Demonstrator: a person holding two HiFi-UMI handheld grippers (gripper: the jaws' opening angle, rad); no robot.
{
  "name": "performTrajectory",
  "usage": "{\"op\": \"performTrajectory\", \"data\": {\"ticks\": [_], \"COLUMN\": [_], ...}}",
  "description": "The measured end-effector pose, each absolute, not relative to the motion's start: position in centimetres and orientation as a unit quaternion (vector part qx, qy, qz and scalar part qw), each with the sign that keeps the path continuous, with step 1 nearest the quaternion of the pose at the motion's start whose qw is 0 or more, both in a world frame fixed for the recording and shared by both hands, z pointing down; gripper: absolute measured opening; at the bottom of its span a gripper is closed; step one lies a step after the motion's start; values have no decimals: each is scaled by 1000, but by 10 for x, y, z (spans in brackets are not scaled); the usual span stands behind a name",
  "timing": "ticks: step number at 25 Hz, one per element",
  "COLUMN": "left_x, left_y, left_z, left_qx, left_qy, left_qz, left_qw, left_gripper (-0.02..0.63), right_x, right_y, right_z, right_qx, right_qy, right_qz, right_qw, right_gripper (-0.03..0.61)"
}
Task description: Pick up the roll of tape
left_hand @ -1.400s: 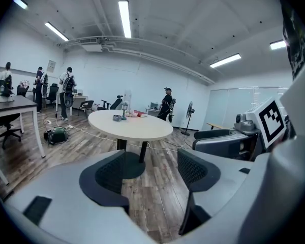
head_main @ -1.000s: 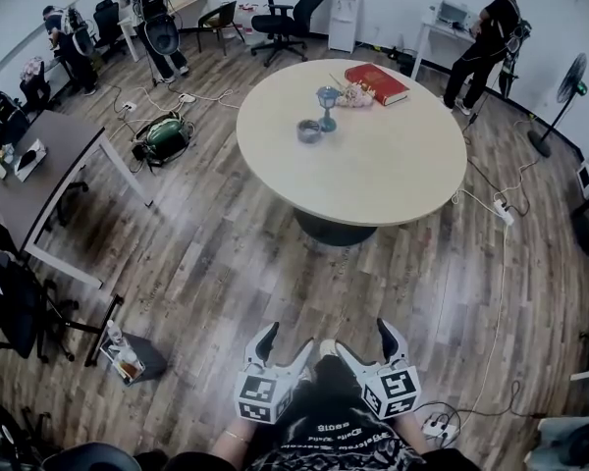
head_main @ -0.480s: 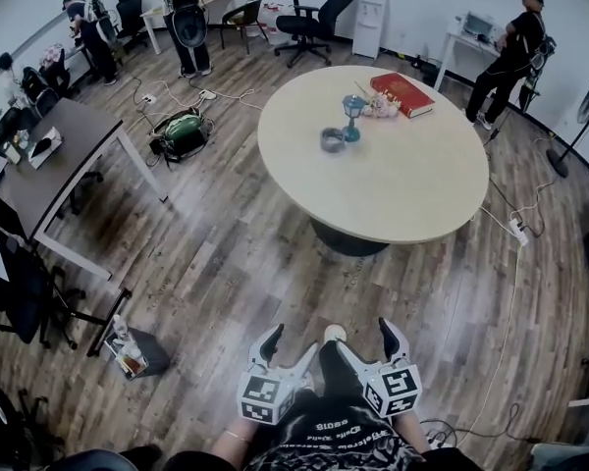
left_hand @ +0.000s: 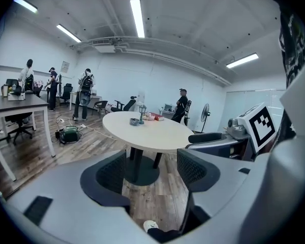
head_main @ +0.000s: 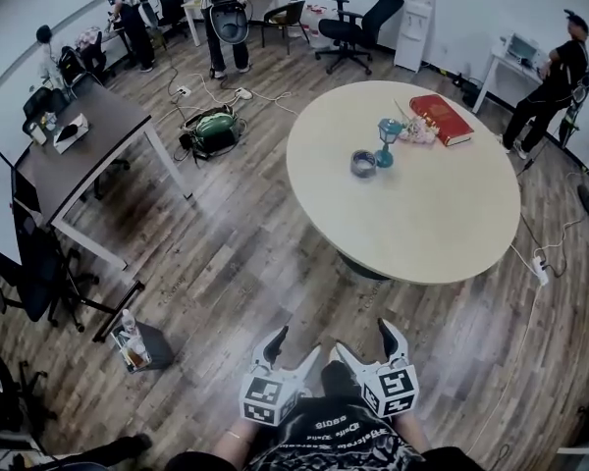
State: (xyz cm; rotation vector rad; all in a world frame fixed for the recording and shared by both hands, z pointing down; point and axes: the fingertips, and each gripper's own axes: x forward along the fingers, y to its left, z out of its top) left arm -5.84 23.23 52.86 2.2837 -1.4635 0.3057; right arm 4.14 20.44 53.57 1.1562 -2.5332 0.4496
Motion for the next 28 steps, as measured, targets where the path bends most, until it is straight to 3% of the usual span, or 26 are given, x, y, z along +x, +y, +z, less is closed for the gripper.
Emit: {"op": "performTrajectory", "data": {"ticks": [20, 28], "left_x": [22, 27], "left_y": [85, 70], "left_z": [536, 543], "left_qx": [807, 808], "left_qy": [-533, -528], "left_qz": [103, 115], "left_qw": [232, 235], "left_gripper": [322, 322], "right_x": [102, 112], "right_y": [57, 39], "right_z": [536, 542], "right_qx": [373, 387], "right_qy": [-903, -893], "right_qz": [129, 177], "right_qw": [170, 144], "right_gripper": [408, 408]}}
